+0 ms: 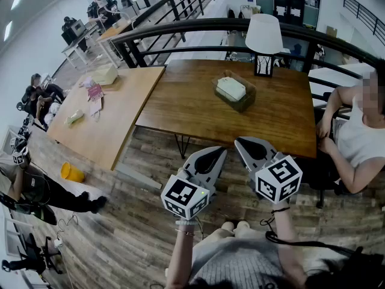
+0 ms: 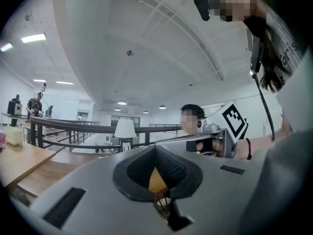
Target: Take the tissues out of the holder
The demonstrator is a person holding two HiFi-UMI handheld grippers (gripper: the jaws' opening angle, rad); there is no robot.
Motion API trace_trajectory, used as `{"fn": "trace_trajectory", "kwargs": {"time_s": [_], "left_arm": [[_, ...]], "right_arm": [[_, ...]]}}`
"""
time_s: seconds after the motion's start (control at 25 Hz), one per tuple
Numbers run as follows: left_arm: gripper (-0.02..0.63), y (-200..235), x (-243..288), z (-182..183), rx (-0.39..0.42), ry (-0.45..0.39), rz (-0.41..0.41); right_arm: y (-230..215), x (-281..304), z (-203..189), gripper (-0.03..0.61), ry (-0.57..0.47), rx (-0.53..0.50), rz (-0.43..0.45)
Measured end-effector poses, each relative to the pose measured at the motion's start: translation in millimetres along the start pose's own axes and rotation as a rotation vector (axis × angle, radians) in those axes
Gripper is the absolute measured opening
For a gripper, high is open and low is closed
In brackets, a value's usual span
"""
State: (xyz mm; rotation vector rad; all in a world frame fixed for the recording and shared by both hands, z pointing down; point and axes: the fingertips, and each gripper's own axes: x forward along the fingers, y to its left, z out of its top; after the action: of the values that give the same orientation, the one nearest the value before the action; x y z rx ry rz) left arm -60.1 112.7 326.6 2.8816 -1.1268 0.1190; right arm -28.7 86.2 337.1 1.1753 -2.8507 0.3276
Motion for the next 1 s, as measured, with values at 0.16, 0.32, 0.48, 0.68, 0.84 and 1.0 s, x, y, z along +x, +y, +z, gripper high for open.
{"fn": "trace_trajectory", "kwargs": {"time_s": [0.16,0.32,0.48,0.68,0.84,1.0], "left_arm": [[0.008,-0.7,3.7,1.0,-0.002,0.0,0.003],[0.008,-0.6,7.6,3.3,-0.005,-0.004,-0.004],[0.008,-0.8,11.6,1.1,-0.007,0.0,-0.008],[0.008,2.6,16.0,1.9,-0.018,-0.01,-0.001],[0.008,6.2,22.4,2.5,-0.033,-0.019,0.021],[0.008,7.2,29.8,3.9,-0.045,-0.033,0.04]], "right_arm": [[-3.6,-1.0,1.4,0.012,0.004,-0.004,0.008],[-6.7,-0.2,3.0,0.012,0.006,-0.001,0.009],[-10.3,0.9,1.3,0.012,0.007,0.002,0.011],[-15.0,3.0,3.5,0.012,0.001,0.015,0.023],[-21.8,3.1,8.1,0.012,-0.01,0.033,0.054],[-29.2,3.1,11.0,0.012,-0.009,0.025,0.085]]}}
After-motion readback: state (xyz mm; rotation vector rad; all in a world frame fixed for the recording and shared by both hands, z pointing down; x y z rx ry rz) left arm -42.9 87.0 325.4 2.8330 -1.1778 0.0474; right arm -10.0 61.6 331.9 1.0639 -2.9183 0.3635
